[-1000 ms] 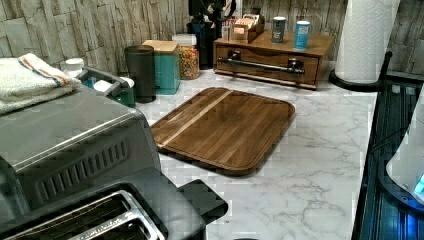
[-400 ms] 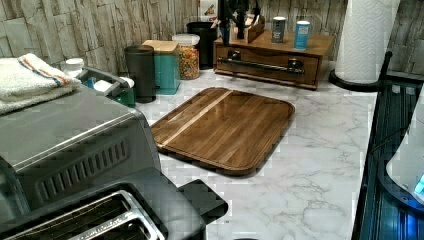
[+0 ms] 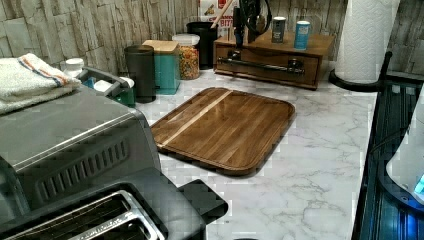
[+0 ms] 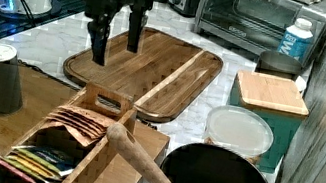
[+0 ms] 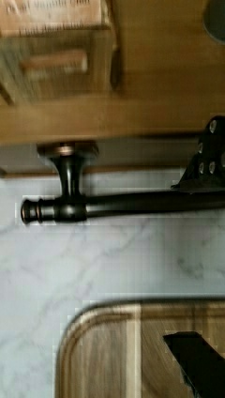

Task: Open the drawer.

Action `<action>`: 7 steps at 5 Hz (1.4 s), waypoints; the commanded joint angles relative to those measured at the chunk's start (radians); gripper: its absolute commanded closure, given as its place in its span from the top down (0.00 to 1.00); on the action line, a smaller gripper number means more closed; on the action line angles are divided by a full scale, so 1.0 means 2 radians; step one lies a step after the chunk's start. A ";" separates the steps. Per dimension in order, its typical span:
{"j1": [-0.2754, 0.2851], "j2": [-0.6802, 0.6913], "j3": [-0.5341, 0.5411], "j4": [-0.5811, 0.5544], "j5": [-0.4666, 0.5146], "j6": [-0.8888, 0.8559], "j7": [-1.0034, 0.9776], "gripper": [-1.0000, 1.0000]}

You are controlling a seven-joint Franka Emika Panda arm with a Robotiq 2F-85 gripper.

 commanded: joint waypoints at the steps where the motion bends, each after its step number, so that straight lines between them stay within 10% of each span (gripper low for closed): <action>1: 0.012 -0.006 -0.006 -0.016 0.013 0.038 -0.066 1.00; 7: 0.001 0.046 -0.016 -0.089 -0.020 0.149 0.003 1.00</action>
